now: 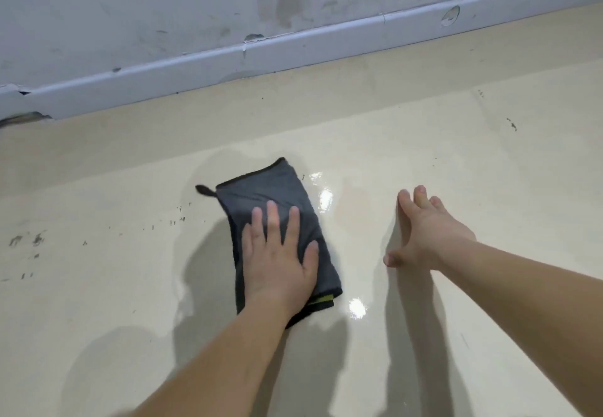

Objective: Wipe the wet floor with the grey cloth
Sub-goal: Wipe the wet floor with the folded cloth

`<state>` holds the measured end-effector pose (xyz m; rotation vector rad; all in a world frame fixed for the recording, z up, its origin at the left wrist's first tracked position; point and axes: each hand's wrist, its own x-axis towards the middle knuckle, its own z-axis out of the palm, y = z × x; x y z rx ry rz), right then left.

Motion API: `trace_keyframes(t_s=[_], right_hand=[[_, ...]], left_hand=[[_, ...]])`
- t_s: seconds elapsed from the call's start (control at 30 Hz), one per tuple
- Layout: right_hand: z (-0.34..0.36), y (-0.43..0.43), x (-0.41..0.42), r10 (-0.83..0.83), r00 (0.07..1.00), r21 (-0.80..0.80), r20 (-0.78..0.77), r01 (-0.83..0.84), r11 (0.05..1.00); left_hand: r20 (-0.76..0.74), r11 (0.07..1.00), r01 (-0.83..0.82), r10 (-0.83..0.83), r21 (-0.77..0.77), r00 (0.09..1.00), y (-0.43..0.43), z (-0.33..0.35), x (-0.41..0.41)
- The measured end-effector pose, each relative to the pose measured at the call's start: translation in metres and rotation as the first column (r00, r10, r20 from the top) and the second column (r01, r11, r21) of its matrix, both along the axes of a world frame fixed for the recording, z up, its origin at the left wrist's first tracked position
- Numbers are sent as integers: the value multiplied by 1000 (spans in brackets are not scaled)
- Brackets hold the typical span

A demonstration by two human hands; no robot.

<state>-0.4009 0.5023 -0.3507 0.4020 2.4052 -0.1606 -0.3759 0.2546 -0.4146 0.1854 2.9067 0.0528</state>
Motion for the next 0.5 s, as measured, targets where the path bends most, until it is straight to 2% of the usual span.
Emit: trace_keyframes(t_s=[0.03,0.13,0.2,0.27,0.3,0.37,0.43,0.5], right_hand=[[2,-2,2,-11,1000,10,-7,11,1000],[8,-12,5,36,999,117,-40,-31,993],[11,-22,6,122,987,233,-103,-95,968],[14,-31,8,225,960,292,-166,-170,941],[16,-36,11,277,944,312,-178,-213,926],[22,-51,13,388,908,365,-159,-311,877],[31,-69,6,486,870,401,-87,-416,816],[37,-92,-5,541,837,316,-81,-493,810]], left_hand=[[6,999,-51,51,-13,999,6,0,15],[119,1000,15,-14,-11,993,30,10,53],[152,999,35,-37,19,988,41,31,51],[160,996,68,-59,-52,985,56,38,46],[181,998,42,-34,-38,983,62,38,48],[221,993,-54,29,109,975,59,30,52],[167,967,11,-55,255,984,39,19,56],[74,936,148,-180,320,981,-4,7,50]])
